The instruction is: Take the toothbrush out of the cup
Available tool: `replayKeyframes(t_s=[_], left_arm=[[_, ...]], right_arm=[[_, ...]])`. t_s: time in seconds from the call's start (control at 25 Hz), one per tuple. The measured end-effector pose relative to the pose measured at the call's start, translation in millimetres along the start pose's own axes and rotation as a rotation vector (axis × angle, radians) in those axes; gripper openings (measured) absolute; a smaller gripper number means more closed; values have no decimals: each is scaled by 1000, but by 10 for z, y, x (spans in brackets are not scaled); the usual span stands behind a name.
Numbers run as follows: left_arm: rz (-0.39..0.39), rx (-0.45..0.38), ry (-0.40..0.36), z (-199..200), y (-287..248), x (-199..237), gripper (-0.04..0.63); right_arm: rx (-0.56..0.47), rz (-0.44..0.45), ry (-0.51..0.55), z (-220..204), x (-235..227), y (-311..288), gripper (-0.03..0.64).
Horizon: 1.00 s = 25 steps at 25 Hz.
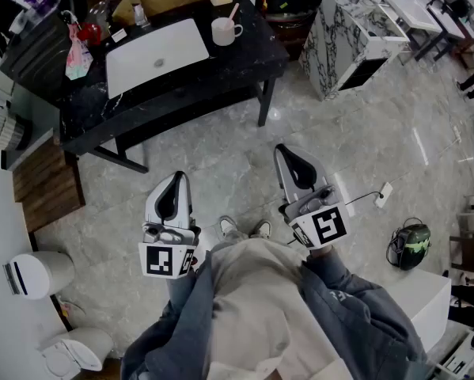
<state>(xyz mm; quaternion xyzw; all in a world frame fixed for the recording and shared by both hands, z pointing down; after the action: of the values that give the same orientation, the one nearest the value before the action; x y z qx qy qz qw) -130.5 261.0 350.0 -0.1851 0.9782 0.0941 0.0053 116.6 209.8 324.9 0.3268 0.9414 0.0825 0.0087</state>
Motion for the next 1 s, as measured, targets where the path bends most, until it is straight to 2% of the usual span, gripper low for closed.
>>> replayKeyframes(t_s=[1.0], left_arm=[[6, -1, 2, 14, 24, 2, 58]], right_arm=[[-50, -8, 8, 51, -3, 49, 8]])
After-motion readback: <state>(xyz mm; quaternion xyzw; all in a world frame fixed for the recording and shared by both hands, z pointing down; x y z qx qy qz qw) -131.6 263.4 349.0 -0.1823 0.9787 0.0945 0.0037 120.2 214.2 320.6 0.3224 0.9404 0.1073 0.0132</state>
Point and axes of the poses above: the fingertips, and each gripper's own axes: y backward along the fingers, x to its left, z out of its top, the point moved 6 cm from there along y, backward along the fingers, and after that the axes turned 2 degrees about -x, right-handed, at the moved point
